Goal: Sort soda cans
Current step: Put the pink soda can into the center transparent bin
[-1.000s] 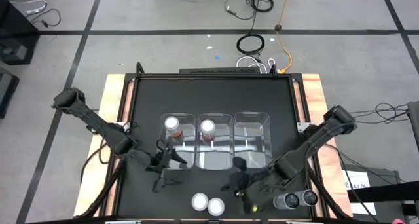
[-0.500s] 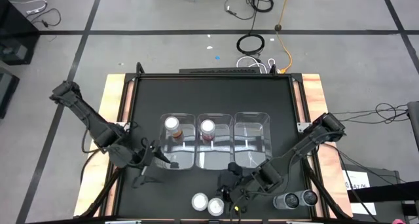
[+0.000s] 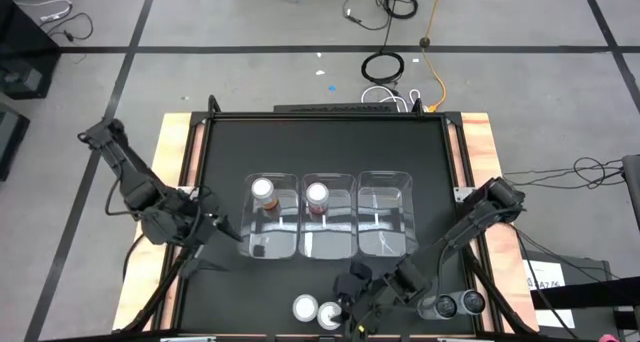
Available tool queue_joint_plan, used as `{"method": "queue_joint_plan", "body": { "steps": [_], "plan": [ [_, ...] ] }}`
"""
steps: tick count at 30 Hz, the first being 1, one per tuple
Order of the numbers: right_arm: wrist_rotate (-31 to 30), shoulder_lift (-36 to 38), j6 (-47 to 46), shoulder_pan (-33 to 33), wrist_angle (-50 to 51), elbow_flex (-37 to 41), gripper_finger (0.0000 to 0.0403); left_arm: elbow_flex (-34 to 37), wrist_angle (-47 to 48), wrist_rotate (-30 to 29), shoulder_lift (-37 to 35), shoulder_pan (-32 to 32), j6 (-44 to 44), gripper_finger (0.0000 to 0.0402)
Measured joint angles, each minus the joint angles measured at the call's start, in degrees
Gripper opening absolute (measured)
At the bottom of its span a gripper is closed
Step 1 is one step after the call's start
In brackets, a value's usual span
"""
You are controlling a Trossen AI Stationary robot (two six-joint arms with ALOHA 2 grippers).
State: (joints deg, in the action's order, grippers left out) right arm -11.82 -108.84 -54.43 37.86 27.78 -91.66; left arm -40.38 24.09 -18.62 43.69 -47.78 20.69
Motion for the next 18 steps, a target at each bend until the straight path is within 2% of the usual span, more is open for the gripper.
{"method": "queue_joint_plan", "body": {
  "steps": [6, 18],
  "plan": [
    [-0.2, -3.4, -0.9, 2.3, -1.7, 0.0, 0.0258, 0.0, 1.9, -0.1, -1.8, -1.5, 0.0, 0.0380],
    [-0.2, -3.8, 1.1, 2.2, -1.7, 0.0, 0.0258, 0.0, 2.2, -0.1, -2.0, -1.8, 0.2, 0.0380]
  ]
}}
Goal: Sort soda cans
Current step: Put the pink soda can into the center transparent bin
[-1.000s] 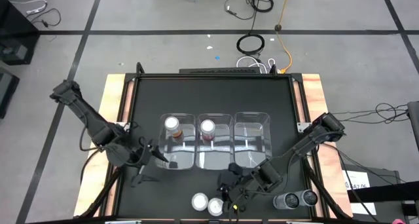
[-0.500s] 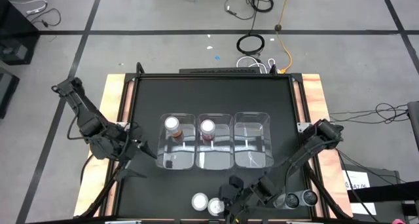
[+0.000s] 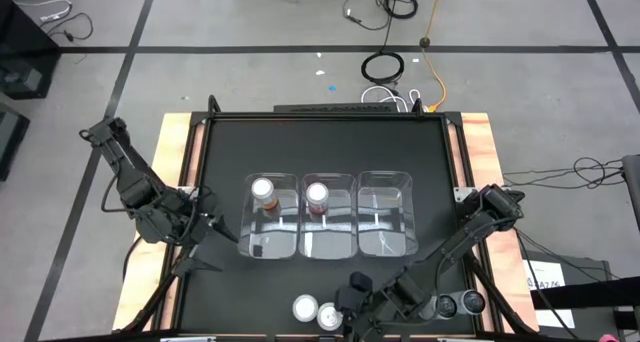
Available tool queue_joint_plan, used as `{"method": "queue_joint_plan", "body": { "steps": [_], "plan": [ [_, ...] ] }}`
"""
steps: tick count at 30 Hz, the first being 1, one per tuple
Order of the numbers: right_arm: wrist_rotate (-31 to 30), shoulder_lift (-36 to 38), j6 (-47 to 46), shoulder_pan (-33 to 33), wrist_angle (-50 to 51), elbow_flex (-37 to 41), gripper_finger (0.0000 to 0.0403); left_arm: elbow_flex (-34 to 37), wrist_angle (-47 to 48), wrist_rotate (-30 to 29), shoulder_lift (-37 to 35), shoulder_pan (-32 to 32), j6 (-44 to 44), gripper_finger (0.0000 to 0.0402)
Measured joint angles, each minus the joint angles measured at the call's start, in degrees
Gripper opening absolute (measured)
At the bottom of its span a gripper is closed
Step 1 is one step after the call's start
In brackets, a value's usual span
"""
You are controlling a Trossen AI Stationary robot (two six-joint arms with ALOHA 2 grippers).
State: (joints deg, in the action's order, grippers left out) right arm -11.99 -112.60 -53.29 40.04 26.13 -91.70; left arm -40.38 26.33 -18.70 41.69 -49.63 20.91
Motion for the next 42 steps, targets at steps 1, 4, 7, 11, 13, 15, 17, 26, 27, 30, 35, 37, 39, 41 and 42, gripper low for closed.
{"method": "queue_joint_plan", "body": {
  "steps": [1, 4, 7, 11, 13, 15, 17, 26, 27, 30, 35, 37, 39, 41, 42],
  "plan": [
    [0.3, 0.0, 0.0, -0.2, 0.0, 0.0, 0.0258, 0.0, 0.0, 0.0, 0.0, 0.0, 0.0, 0.0380],
    [0.6, 0.5, 0.0, -0.6, 1.0, 0.0, 0.0258, 0.0, 0.0, 0.0, 0.0, 0.0, 0.0, 0.0380],
    [0.5, 1.9, 0.0, -1.4, 4.1, 0.1, 0.0258, 0.0, -0.1, -0.1, 0.0, 0.0, 0.0, 0.0380],
    [0.2, 3.3, 0.9, -2.1, 5.8, 0.2, 0.0258, 0.0, -0.2, -1.2, 0.0, 0.0, 1.3, 0.0380],
    [0.4, 3.8, 1.9, -2.3, 5.5, 0.2, 0.0258, 0.0, -0.5, -1.3, 0.0, 0.0, 1.3, 0.0380],
    [0.6, 4.0, 3.0, -2.2, 5.6, 0.2, 0.0258, 0.0, -1.1, -1.5, 0.0, 0.0, 1.3, 0.0380],
    [0.7, 4.3, 4.5, -2.0, 6.4, 0.2, 0.0258, 0.0, -1.7, -1.8, 0.0, 0.0, 1.3, 0.0380],
    [6.4, 4.3, 0.5, 0.2, 11.6, 0.1, 0.0258, 0.0, -1.9, -1.8, 0.0, 0.0, 1.3, 0.0380],
    [6.4, 4.3, 1.2, 0.7, 11.8, 0.1, 0.0258, 0.0, -1.9, -1.9, 0.0, 0.0, 1.3, 0.0380],
    [6.0, 4.3, 4.8, 2.1, 12.7, 0.1, 0.0258, 0.0, -1.9, -1.9, 0.0, 0.0, 2.0, 0.0380],
    [1.2, 4.4, 6.4, 3.5, 16.3, 0.1, 0.0264, 0.0, -1.8, -1.9, 0.0, 0.0, 5.7, 0.0380],
    [-0.1, 4.4, 7.2, 3.6, 18.2, 0.1, 0.0273, 0.0, -1.9, -2.0, 0.0, 0.0, 5.8, 0.0380],
    [-1.1, 4.4, 7.7, 3.6, 20.0, 0.1, 0.0286, 0.0, -1.9, -2.0, 0.0, 0.0, 5.8, 0.0380],
    [-3.2, 4.4, 7.8, 3.5, 21.4, 0.1, 0.0303, 0.0, -1.9, -2.1, 0.0, 0.0, 5.8, 0.0380],
    [-4.6, 4.4, 7.9, 3.6, 21.7, 0.1, 0.0313, 0.0, -1.9, -2.2, 0.0, 0.0, 5.8, 0.0380]
  ]
}}
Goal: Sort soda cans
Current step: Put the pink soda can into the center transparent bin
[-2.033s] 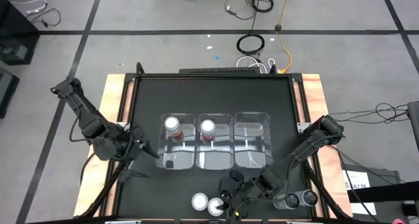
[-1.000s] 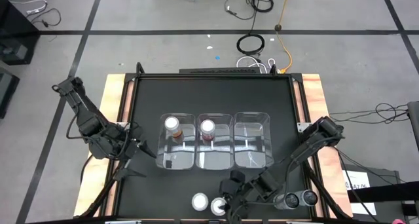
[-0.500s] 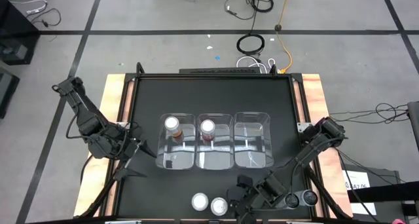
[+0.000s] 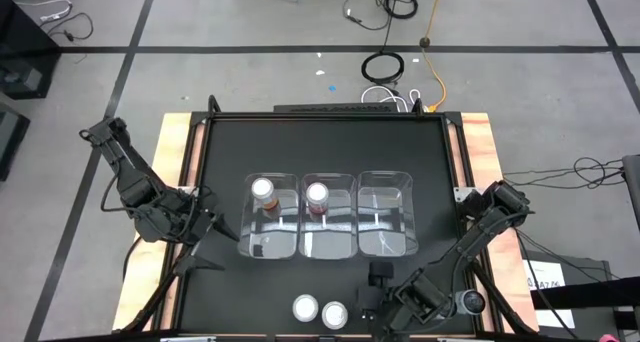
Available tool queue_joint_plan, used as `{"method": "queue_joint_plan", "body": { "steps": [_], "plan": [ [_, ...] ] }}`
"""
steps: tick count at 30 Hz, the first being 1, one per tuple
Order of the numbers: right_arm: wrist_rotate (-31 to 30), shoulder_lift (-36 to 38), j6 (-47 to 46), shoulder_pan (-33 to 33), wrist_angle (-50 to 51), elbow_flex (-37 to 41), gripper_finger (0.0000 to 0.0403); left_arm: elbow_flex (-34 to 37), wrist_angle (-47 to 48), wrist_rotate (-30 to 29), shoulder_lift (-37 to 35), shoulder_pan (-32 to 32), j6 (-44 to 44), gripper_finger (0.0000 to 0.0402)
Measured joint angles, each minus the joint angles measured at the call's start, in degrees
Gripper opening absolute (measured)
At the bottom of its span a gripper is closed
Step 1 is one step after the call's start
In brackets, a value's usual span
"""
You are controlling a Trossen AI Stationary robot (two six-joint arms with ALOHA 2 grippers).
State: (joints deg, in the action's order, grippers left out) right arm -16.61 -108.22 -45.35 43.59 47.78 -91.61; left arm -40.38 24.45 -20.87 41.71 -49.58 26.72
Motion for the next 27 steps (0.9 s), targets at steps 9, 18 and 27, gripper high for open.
{"method": "queue_joint_plan", "body": {
  "steps": [9, 18, 27],
  "plan": [
    [-10.5, -0.5, -7.7, 0.5, -0.4, 0.0, 0.0380, 0.0, 0.0, -0.5, 0.0, 0.0, 0.0, 0.0380],
    [-11.0, -1.9, -10.6, 3.1, -1.5, 0.3, 0.0384, 0.0, -0.1, -1.7, 0.1, 0.0, 0.0, 0.0380],
    [-18.8, -6.3, -16.7, 7.0, -7.1, 2.1, 0.0384, 0.0, -1.8, -2.2, 0.1, 0.0, 0.0, 0.0380]
  ]
}}
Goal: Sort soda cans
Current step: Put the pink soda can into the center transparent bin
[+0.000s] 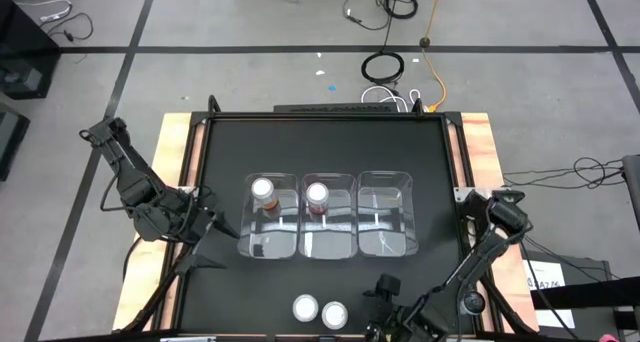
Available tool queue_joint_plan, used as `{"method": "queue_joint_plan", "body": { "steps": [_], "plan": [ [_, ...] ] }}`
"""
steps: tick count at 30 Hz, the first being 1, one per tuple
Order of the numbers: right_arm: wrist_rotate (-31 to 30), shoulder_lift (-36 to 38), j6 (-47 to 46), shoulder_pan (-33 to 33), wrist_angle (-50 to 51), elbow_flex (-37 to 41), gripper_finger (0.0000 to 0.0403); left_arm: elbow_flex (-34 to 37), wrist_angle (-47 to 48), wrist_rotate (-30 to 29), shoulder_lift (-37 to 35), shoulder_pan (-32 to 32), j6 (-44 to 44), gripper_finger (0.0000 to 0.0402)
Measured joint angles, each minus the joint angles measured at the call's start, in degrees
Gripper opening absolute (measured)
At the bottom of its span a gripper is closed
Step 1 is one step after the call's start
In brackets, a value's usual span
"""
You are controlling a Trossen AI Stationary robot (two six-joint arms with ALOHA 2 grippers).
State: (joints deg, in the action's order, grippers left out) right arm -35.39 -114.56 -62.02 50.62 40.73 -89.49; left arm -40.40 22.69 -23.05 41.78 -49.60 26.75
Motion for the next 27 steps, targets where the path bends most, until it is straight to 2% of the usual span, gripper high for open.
{"method": "queue_joint_plan", "body": {
  "steps": [6, 11, 16, 27],
  "plan": [
    [-6.5, -3.1, -1.9, 0.9, -3.4, 0.0, 0.0384, 0.0, -0.8, -0.3, 0.0, 0.0, 0.0, 0.0380],
    [-7.5, -5.4, -2.0, 1.1, -7.0, 0.0, 0.0384, 0.0, -1.1, -0.6, 0.0, 0.0, 0.0, 0.0380],
    [-11.0, -7.1, -1.5, 1.0, -10.7, 0.0, 0.0384, 0.0, -1.3, -1.3, 0.0, 0.0, 0.0, 0.0380],
    [-9.3, -7.4, 1.7, 0.8, -15.4, 0.0, 0.0384, 0.0, -1.3, -1.9, 0.0, 0.0, 0.0, 0.0380]
  ]
}}
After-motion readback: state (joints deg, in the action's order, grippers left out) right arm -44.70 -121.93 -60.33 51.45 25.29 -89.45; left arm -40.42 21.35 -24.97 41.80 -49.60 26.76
